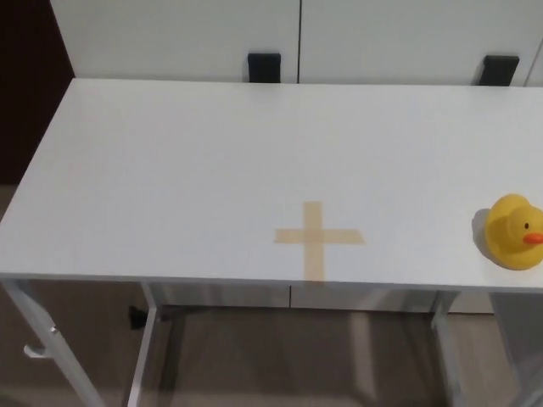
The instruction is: The robot uses its right hand to push the yellow duck toy to the center of the white desk.
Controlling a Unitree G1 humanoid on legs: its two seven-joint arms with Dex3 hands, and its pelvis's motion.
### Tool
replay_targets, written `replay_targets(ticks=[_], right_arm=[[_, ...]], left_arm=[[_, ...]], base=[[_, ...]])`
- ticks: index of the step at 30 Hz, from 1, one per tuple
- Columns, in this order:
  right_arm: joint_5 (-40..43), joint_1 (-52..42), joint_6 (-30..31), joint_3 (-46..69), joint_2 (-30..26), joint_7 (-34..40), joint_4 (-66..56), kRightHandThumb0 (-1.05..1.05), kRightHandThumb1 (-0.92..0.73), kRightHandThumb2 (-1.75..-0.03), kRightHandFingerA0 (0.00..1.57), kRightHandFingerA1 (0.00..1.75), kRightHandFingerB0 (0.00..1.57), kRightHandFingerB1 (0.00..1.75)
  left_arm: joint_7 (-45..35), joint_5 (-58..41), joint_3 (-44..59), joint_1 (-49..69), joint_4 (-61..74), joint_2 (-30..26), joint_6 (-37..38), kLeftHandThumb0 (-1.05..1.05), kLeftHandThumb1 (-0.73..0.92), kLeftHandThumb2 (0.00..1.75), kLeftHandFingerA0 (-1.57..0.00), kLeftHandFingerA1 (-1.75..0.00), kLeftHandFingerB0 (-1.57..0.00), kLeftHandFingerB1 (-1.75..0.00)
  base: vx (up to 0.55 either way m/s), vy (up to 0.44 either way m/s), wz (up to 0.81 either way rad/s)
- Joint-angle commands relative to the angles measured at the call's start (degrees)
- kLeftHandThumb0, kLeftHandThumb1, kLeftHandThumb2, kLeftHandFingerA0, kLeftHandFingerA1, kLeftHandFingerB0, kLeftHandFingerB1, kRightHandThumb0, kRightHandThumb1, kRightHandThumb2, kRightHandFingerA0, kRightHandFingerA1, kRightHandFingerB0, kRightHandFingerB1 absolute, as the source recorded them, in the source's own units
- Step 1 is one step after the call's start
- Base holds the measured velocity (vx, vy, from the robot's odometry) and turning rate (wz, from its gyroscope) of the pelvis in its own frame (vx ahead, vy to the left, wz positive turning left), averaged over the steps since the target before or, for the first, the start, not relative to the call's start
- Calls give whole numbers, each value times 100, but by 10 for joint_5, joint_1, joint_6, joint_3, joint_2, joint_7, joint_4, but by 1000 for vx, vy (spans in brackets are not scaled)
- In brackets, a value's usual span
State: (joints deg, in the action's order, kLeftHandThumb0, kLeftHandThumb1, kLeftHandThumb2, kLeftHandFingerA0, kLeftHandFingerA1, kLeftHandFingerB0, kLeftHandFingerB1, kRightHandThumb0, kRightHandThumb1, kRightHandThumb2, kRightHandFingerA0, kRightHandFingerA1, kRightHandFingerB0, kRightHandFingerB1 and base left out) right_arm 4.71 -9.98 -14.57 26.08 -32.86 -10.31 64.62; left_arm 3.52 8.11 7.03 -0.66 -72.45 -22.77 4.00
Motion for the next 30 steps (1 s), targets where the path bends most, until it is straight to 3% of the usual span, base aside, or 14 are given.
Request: replay_targets(ticks=[1,2,3,6,16,17,22,23,24,25,27,28,29,30], right_arm=[[58,-11,-35,46,-22,-44,-12,-42,-57,-57,63,64,59,49],[63,-11,-31,53,-27,-55,-16,-49,-55,-57,45,67,50,48],[64,-9,-25,56,-36,-59,-21,-62,-45,-83,21,62,27,53],[73,11,-1,72,-64,-63,-27,-84,-52,-91,3,57,16,52],[141,122,40,149,-102,-54,-99,-87,-59,-96,11,59,17,49],[144,133,43,152,-104,-51,-109,-86,-77,-64,8,56,21,38],[166,165,71,161,-88,-57,-177,-87,-85,-66,4,55,19,39],[190,210,98,155,-69,-61,-217,-90,-70,-110,7,61,23,54],[198,228,108,152,-61,-62,-232,-90,-70,-110,7,61,23,54],[194,236,114,142,-55,-56,-248,-102,-88,-67,13,72,32,50],[177,255,128,116,-41,-47,-289,-105,-91,-68,3,58,22,41],[156,267,138,84,-31,-45,-320,-104,-79,-121,5,27,15,33],[147,271,146,69,-27,-42,-335,-104,-79,-121,5,27,15,33],[134,279,151,45,-19,-37,-352,-77,-77,-120,1,26,8,32]], left_arm=[[9,-2,0,-5,-9,-10,32,-10,54,85,-91,-92,-88,-96],[10,-8,5,-7,-10,-8,32,-9,54,85,-92,-93,-87,-94],[10,-10,8,-7,-11,-7,33,-9,55,84,-93,-92,-86,-93],[9,-14,14,-2,-15,-4,36,-10,54,87,-92,-91,-87,-96],[11,-2,3,-2,-11,-8,33,-10,50,97,-92,-93,-88,-95],[11,-3,3,-3,-10,-7,31,-9,53,90,-91,-92,-87,-95],[8,-3,0,-2,-9,-9,34,-11,50,102,-90,-92,-87,-95],[5,-7,3,-5,-11,-10,33,-10,56,87,-91,-91,-87,-94],[4,-9,5,-7,-12,-10,32,-10,56,87,-91,-91,-87,-94],[6,-7,3,-7,-12,-9,31,-12,57,82,-91,-92,-85,-94],[9,-4,0,-8,-12,-8,29,-11,57,83,-91,-91,-84,-93],[10,-4,0,-7,-13,-8,25,-13,57,78,-89,-89,-80,-89],[9,-4,0,-7,-13,-8,24,-13,57,78,-89,-89,-80,-89],[10,-3,-1,-5,-13,-8,26,-10,54,85,-90,-90,-83,-91]], base=[[0,0,0],[0,0,0],[0,0,0],[0,0,0],[0,0,0],[0,0,0],[2,-1,1],[0,0,0],[0,0,0],[0,0,0],[0,0,0],[0,0,0],[0,0,0],[0,0,0]])
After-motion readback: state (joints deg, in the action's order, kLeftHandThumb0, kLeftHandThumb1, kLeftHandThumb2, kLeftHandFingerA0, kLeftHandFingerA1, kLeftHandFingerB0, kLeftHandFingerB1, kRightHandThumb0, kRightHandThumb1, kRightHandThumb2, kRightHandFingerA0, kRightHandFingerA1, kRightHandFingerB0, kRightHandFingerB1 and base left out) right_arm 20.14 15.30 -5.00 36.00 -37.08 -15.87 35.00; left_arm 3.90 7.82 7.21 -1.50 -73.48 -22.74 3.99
